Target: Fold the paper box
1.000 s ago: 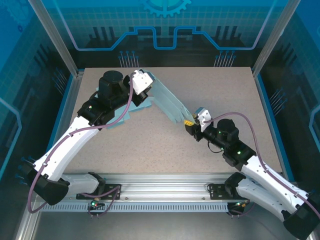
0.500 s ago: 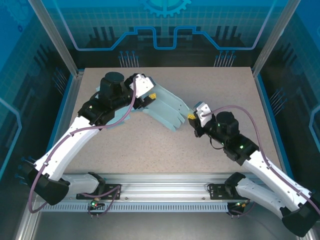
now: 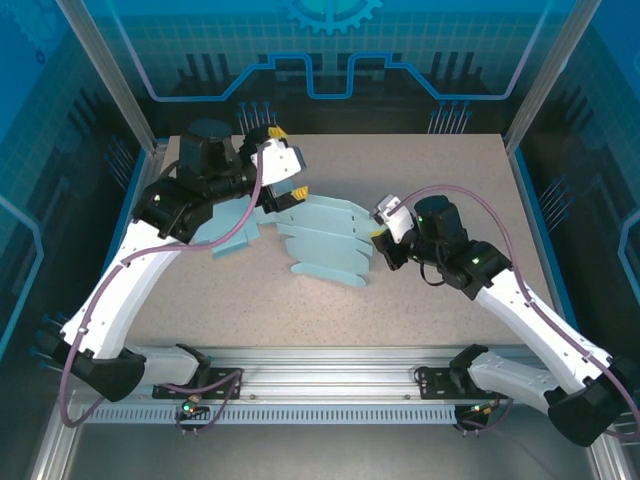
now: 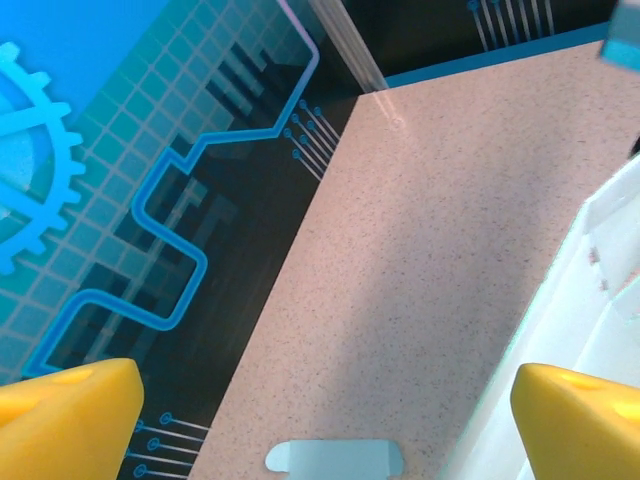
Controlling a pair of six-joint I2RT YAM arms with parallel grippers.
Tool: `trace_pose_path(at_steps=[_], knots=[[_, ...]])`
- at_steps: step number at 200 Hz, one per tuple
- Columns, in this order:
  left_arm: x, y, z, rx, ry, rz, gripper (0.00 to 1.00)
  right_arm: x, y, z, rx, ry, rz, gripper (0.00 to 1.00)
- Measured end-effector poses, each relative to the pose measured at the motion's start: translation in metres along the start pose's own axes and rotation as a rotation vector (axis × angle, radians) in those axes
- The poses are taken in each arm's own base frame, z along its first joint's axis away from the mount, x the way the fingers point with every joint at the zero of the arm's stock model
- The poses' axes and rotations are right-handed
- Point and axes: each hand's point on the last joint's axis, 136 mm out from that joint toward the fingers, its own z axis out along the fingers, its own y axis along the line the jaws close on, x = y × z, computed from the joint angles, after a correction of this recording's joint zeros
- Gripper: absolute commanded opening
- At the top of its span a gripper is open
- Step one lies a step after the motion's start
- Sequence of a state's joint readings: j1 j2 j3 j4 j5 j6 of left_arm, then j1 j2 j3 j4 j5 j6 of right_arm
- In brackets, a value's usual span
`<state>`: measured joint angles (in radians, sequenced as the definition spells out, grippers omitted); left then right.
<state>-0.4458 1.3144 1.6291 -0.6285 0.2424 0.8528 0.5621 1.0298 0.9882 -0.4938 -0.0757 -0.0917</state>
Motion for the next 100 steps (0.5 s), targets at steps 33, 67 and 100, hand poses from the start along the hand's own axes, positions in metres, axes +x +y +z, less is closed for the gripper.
trace_pose_path(at_steps=[33, 67, 100], knots=[[0.026, -0.025, 0.014, 0.125, 0.082, -0.002, 0.89, 0.000, 0.001, -0.002, -0.024, 0.007, 0.013, 0.00], [0.050, -0.040, 0.030, 0.182, 0.142, -0.005, 0.83, -0.003, 0.003, -0.005, -0.050, -0.002, 0.021, 0.00], [0.061, -0.035, 0.048, 0.171, 0.171, 0.012, 0.76, -0.004, 0.004, -0.005, -0.065, -0.003, 0.020, 0.00]])
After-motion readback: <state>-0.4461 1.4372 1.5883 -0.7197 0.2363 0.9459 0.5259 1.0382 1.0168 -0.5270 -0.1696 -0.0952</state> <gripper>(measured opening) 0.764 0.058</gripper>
